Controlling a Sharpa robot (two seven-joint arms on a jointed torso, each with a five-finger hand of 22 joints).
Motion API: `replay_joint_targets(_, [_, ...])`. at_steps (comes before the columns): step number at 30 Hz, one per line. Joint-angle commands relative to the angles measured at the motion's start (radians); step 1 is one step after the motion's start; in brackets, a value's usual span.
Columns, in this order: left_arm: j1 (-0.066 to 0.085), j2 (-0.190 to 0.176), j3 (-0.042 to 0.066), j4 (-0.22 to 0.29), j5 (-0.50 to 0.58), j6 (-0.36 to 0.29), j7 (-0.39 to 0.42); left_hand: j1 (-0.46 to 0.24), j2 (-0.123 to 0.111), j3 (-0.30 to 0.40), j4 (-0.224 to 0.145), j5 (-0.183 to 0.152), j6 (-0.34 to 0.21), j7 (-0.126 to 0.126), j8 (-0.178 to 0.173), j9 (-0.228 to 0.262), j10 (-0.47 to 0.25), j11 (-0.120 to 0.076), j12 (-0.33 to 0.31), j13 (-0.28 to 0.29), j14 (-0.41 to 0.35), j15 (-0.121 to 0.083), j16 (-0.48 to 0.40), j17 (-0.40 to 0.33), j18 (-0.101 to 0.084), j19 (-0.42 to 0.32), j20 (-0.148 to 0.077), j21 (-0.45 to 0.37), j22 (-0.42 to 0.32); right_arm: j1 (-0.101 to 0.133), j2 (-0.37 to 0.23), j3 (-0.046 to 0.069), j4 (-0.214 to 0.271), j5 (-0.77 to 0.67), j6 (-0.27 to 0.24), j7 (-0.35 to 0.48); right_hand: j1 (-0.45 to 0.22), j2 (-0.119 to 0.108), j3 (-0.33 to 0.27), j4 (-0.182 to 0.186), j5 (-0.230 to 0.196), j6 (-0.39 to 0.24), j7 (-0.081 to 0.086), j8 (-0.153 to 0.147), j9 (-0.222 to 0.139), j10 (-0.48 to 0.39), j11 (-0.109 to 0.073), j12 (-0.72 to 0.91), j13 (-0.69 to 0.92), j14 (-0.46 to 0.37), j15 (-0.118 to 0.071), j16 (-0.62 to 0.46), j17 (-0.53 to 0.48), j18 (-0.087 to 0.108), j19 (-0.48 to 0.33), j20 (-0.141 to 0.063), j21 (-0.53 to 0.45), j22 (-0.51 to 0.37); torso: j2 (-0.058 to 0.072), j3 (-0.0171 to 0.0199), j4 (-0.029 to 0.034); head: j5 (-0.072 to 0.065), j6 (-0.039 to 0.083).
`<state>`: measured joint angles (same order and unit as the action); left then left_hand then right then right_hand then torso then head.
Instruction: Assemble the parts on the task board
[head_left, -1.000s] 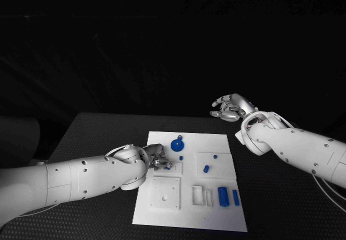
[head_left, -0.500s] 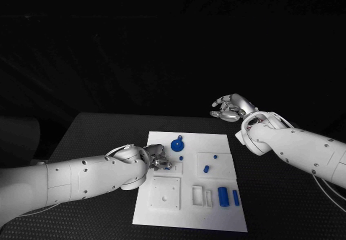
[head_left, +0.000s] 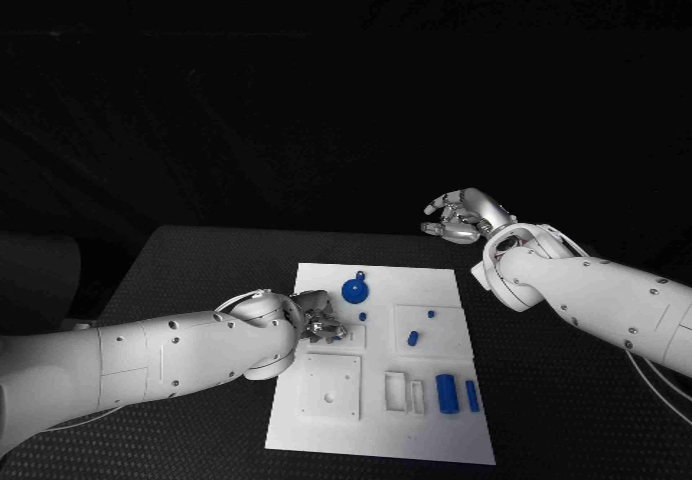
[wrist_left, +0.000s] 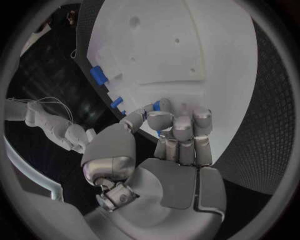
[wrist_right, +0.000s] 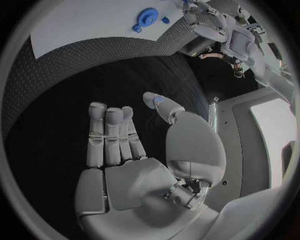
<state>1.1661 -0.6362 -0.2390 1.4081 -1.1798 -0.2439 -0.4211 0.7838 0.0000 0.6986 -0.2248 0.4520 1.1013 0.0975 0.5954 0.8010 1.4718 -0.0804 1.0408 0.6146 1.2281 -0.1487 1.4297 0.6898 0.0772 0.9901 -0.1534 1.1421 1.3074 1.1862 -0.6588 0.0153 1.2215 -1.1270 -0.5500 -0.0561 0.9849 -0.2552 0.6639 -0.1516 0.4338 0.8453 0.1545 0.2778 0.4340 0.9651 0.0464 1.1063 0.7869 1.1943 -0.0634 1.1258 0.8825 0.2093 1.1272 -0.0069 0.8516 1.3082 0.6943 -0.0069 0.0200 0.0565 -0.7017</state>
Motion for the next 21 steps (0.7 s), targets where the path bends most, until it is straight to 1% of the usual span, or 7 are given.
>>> replay_joint_targets(1, [-0.003, 0.006, -0.002, -0.001, 0.001, 0.032, -0.004, 0.005, 0.017, 0.002, 0.006, -0.007, 0.169, -0.148, -0.003, -0.001, -0.058, -0.052, 0.005, -0.002, 0.014, -0.022, 0.005, -0.001, 0.010, 0.003, -0.103, 0.006, 0.015, 0.000, 0.000, 0.001, 0.001, -0.003, 0.012, 0.001, -0.002, 0.012, -0.004, 0.002, 0.006, 0.000, 0.005, 0.004, 0.001, -0.008, 0.000, 0.007, -0.002, -0.010, 0.000, 0.006, -0.002, 0.053, 0.001, 0.003, -0.004, 0.015, 0.000, 0.0003, -0.0005, 0.002, 0.001])
replay_joint_targets(2, [-0.003, 0.007, -0.002, -0.002, 0.001, 0.031, -0.004, 0.004, 0.018, 0.002, 0.008, -0.013, 0.169, -0.148, -0.003, -0.001, -0.058, -0.052, 0.007, -0.003, 0.014, -0.022, 0.006, -0.002, 0.010, 0.002, -0.103, 0.007, 0.015, 0.000, 0.000, 0.001, 0.001, -0.003, 0.012, 0.001, -0.002, 0.012, -0.004, 0.002, 0.007, 0.000, 0.005, 0.004, 0.001, -0.008, 0.000, 0.007, -0.002, -0.010, 0.000, 0.006, -0.002, 0.053, 0.001, 0.003, -0.004, 0.015, 0.000, 0.0004, -0.0004, 0.001, 0.002])
replay_joint_targets(4, [-0.003, 0.009, -0.002, -0.003, 0.001, 0.032, -0.004, 0.003, 0.021, 0.003, 0.014, -0.050, 0.169, -0.149, -0.002, -0.001, -0.059, -0.052, 0.010, -0.006, 0.014, -0.022, 0.008, -0.003, 0.011, 0.002, -0.103, 0.007, 0.015, 0.000, 0.000, 0.001, 0.001, -0.003, 0.012, 0.002, -0.002, 0.012, -0.004, 0.002, 0.008, 0.000, 0.005, 0.004, 0.001, -0.009, 0.000, 0.007, -0.002, -0.010, 0.000, 0.006, -0.002, 0.053, 0.002, 0.003, -0.004, 0.015, 0.000, 0.0004, -0.0003, 0.001, 0.001])
replay_joint_targets(18, [-0.002, 0.011, -0.001, -0.007, 0.009, 0.015, -0.009, 0.007, 0.017, 0.006, 0.016, -0.070, 0.166, -0.148, -0.001, -0.001, -0.062, -0.053, 0.012, -0.010, 0.012, -0.023, 0.008, -0.006, 0.012, 0.002, -0.103, 0.007, 0.015, 0.000, -0.001, 0.001, 0.001, -0.003, 0.015, 0.001, -0.002, 0.012, -0.004, 0.002, 0.015, 0.000, 0.005, 0.004, 0.001, -0.009, 0.000, 0.009, -0.004, -0.010, 0.000, 0.007, -0.003, 0.053, 0.002, 0.002, -0.004, 0.016, 0.000, -0.0002, -0.0003, -0.002, 0.001])
replay_joint_targets(19, [-0.002, 0.010, -0.001, -0.007, 0.009, 0.006, -0.012, 0.009, 0.009, 0.006, 0.022, -0.089, 0.163, -0.147, -0.002, 0.000, -0.063, -0.054, 0.012, -0.014, 0.009, -0.025, 0.005, -0.009, 0.013, 0.001, -0.103, 0.006, 0.015, 0.000, -0.001, 0.001, 0.001, -0.003, 0.015, 0.001, -0.002, 0.012, -0.004, 0.002, 0.016, 0.000, 0.005, 0.004, 0.001, -0.009, 0.000, 0.009, -0.004, -0.010, 0.000, 0.007, -0.003, 0.053, 0.002, 0.002, -0.004, 0.016, 0.000, -0.0005, -0.0003, -0.002, 0.002])
replay_joint_targets(20, [-0.002, 0.009, -0.001, -0.009, 0.009, 0.004, -0.011, 0.012, -0.004, 0.007, 0.034, -0.144, 0.156, -0.145, -0.002, 0.005, -0.066, -0.053, 0.008, -0.020, 0.006, -0.029, 0.001, -0.013, 0.014, 0.000, -0.104, 0.004, 0.013, 0.000, -0.001, 0.001, 0.001, -0.003, 0.015, 0.001, -0.002, 0.012, -0.004, 0.002, 0.016, 0.000, 0.005, 0.004, 0.001, -0.009, 0.000, 0.009, -0.004, -0.010, 0.000, 0.007, -0.003, 0.053, 0.002, 0.002, -0.005, 0.016, 0.000, -0.0006, -0.0003, -0.003, 0.002])
replay_joint_targets(21, [-0.002, 0.009, -0.001, -0.010, 0.009, 0.000, -0.011, 0.013, -0.008, 0.007, 0.038, -0.157, 0.154, -0.144, -0.003, 0.007, -0.067, -0.053, 0.007, -0.022, 0.005, -0.030, 0.000, -0.015, 0.014, 0.000, -0.104, 0.004, 0.013, 0.000, -0.002, 0.001, 0.000, -0.003, 0.015, 0.001, -0.002, 0.012, -0.004, 0.002, 0.016, 0.000, 0.005, 0.004, 0.001, -0.009, 0.000, 0.009, -0.004, -0.010, 0.000, 0.007, -0.003, 0.053, 0.002, 0.002, -0.005, 0.016, 0.000, -0.0008, -0.0004, -0.003, 0.003])
